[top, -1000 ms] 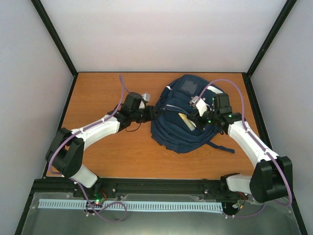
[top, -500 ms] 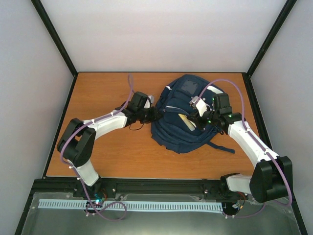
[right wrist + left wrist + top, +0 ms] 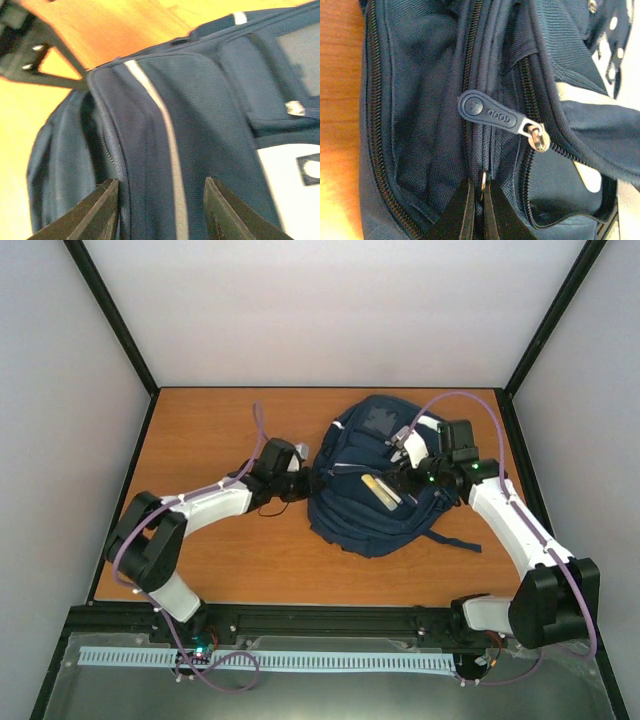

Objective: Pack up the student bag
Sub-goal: Adjust the student bag at the center of the board.

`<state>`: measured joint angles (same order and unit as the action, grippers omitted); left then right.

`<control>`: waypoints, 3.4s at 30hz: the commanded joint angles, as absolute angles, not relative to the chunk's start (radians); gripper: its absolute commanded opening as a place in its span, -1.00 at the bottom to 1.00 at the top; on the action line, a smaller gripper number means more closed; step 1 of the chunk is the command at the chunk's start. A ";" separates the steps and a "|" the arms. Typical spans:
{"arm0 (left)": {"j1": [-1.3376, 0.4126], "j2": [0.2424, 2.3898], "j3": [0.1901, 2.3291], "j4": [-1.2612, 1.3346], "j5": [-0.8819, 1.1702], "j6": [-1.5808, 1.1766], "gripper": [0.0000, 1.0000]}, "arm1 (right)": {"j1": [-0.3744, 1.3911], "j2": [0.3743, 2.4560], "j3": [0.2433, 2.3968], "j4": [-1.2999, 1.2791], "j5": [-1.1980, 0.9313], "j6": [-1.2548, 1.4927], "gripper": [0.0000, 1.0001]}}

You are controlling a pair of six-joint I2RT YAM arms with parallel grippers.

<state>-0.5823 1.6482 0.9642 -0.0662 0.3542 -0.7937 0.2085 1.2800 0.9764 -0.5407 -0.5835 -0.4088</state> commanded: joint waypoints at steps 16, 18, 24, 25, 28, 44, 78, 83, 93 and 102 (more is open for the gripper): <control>-0.620 1.302 0.683 -0.082 0.255 -0.887 -0.98 | 0.167 1.189 1.053 -0.910 -0.520 -0.511 0.49; -0.631 1.310 0.686 -0.102 0.213 -0.875 -0.98 | 0.167 1.163 1.061 -0.911 -0.476 -0.494 0.49; -0.640 1.345 0.684 -0.101 0.192 -0.879 -0.98 | 0.167 1.110 1.028 -0.891 -0.393 -0.503 0.53; -0.644 1.346 0.684 -0.099 0.191 -0.880 -0.98 | 0.167 1.117 1.006 -0.877 -0.371 -0.512 0.54; -0.660 1.340 0.683 -0.096 0.181 -0.887 -0.98 | 0.168 1.176 0.954 -0.837 -0.282 -0.527 0.54; -0.886 1.326 0.641 -0.041 0.035 -0.976 -0.98 | 0.168 1.699 1.162 -0.665 -0.083 -0.497 0.12; -0.903 1.181 0.853 -0.420 -0.071 -0.349 0.26 | 0.187 1.261 0.969 -0.760 -0.771 -0.558 0.21; -0.896 1.316 0.897 -0.431 -0.049 -0.305 0.00 | 0.187 1.269 0.934 -0.716 -0.712 -0.547 0.21; -0.881 1.381 0.898 -0.395 -0.094 -0.234 -0.19 | 0.187 1.373 0.959 -0.752 -0.683 -0.551 0.15; -0.880 1.433 0.892 -0.361 -0.057 -0.216 -0.34 | 0.187 1.392 0.959 -0.756 -0.680 -0.551 0.15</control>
<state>-0.8867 1.4322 0.8631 -0.4122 -0.0895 -0.2443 0.1841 1.3804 0.9436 -0.7593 -0.6727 -0.5354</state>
